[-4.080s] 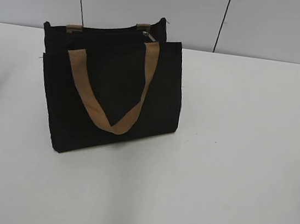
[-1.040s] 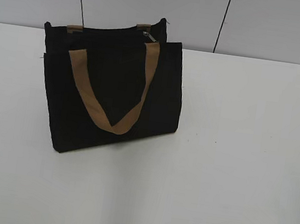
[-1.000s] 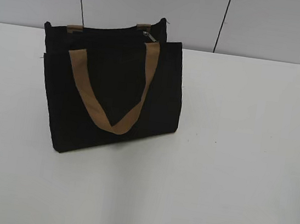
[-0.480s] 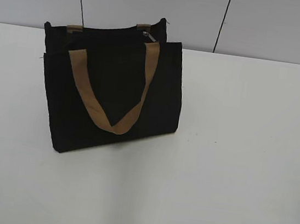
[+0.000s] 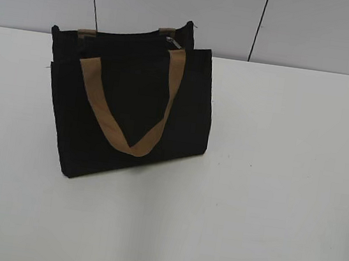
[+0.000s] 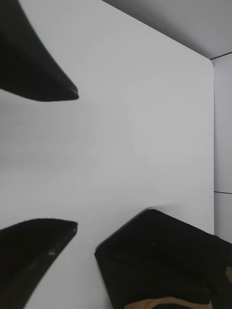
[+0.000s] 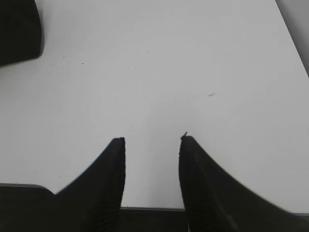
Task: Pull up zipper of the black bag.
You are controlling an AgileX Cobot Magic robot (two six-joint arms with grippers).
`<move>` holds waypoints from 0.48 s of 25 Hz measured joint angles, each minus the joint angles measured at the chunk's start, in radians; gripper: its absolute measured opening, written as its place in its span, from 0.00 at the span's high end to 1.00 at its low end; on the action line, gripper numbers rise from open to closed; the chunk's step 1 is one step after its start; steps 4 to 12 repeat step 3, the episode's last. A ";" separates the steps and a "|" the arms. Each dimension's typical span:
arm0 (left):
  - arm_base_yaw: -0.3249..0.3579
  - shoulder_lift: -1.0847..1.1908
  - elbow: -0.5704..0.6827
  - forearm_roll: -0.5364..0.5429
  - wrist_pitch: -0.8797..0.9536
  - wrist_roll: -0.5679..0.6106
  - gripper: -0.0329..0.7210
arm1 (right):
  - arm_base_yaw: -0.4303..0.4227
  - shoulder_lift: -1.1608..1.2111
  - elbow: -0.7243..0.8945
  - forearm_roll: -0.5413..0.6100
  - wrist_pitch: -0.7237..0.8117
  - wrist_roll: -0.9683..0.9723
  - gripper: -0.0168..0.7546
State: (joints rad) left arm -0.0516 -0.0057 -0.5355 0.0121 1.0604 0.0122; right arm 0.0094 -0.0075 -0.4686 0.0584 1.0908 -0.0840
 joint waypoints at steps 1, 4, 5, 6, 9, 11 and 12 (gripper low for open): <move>0.000 0.000 0.000 0.000 0.000 0.000 0.21 | 0.000 0.000 0.000 0.000 0.000 0.000 0.61; 0.000 0.000 0.000 0.000 0.000 0.000 0.21 | 0.000 0.000 0.000 0.000 0.000 0.000 0.61; 0.000 0.000 0.000 0.000 0.000 0.000 0.21 | 0.000 0.000 0.000 0.000 0.000 0.000 0.61; 0.000 0.000 0.000 0.000 0.000 0.000 0.21 | 0.000 0.000 0.000 0.000 0.000 0.000 0.61; 0.000 0.000 0.000 0.000 0.000 0.000 0.21 | 0.000 0.000 0.000 0.000 0.000 0.000 0.61; 0.000 0.000 0.000 0.000 0.000 0.000 0.21 | 0.000 0.000 0.000 0.000 0.000 0.000 0.61; 0.000 0.000 0.000 0.000 0.000 0.000 0.21 | 0.000 0.000 0.000 0.000 0.000 0.000 0.61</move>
